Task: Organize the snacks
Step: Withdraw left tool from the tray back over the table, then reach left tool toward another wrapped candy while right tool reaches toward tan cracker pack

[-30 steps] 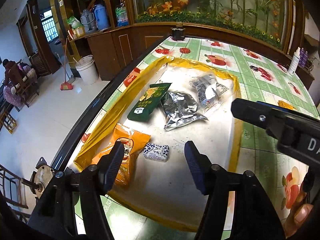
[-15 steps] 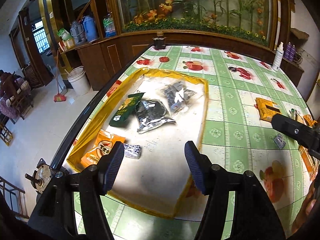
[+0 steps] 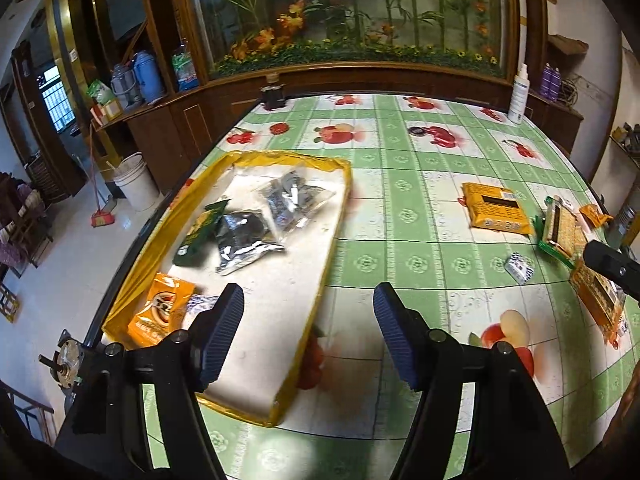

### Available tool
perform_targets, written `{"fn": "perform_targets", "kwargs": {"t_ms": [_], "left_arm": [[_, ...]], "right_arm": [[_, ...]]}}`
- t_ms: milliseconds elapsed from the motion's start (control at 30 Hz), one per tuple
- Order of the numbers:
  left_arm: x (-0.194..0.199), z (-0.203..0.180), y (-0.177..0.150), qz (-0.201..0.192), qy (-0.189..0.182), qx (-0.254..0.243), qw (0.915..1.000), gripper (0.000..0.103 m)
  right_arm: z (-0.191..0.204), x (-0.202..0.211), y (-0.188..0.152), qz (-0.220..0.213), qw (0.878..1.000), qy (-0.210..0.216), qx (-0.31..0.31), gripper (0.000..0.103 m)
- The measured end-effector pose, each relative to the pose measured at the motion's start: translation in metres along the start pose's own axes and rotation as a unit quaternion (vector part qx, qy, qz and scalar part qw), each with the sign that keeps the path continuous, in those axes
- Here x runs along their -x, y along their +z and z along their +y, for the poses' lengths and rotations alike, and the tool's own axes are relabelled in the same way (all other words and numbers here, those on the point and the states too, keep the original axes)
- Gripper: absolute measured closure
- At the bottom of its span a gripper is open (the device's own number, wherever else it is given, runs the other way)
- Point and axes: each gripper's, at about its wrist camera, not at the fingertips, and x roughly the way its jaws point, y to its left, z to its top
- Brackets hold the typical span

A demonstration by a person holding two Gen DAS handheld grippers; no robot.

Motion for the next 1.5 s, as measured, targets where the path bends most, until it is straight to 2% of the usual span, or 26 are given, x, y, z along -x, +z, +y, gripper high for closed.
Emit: {"fn": "perform_targets", "kwargs": {"t_ms": [333,567,633,767,967,1200,1300,1467,1500], "left_arm": [[-0.010,-0.054,0.006,0.013,-0.037,-0.047,0.9981,0.036],[-0.015,-0.092,0.006,0.025,-0.083,-0.076,0.9933,0.036],[-0.016,-0.105,0.005,0.026,-0.106,-0.091,0.9898,0.036],[-0.024,-0.128,0.006,0.027,-0.122,-0.109,0.9862,0.036],[-0.048,-0.152,0.013,0.060,-0.145,-0.109,0.9816,0.037],[-0.067,-0.173,0.013,0.098,-0.198,-0.116,0.9683,0.037],[-0.076,-0.180,0.011,0.106,-0.190,-0.127,0.9675,0.037],[-0.080,-0.182,0.010,0.091,-0.175,-0.133,0.9713,0.036],[-0.081,-0.182,0.010,0.090,-0.176,-0.133,0.9711,0.041]], "right_arm": [[-0.063,0.042,-0.025,0.000,0.998,-0.056,-0.023,0.032],[-0.081,0.053,-0.038,0.006,0.996,-0.087,-0.014,0.032],[-0.086,0.050,-0.040,0.012,0.996,-0.092,-0.013,0.032],[-0.092,0.042,-0.040,0.028,0.995,-0.093,-0.006,0.031],[-0.092,0.017,-0.029,0.059,0.989,-0.129,0.051,0.027],[-0.115,-0.001,-0.021,0.085,0.986,-0.134,0.045,0.027],[-0.123,-0.005,-0.021,0.093,0.987,-0.125,0.032,0.027],[-0.122,-0.016,-0.024,0.104,0.985,-0.129,0.047,0.025],[-0.121,-0.017,-0.023,0.105,0.984,-0.132,0.052,0.025]]}}
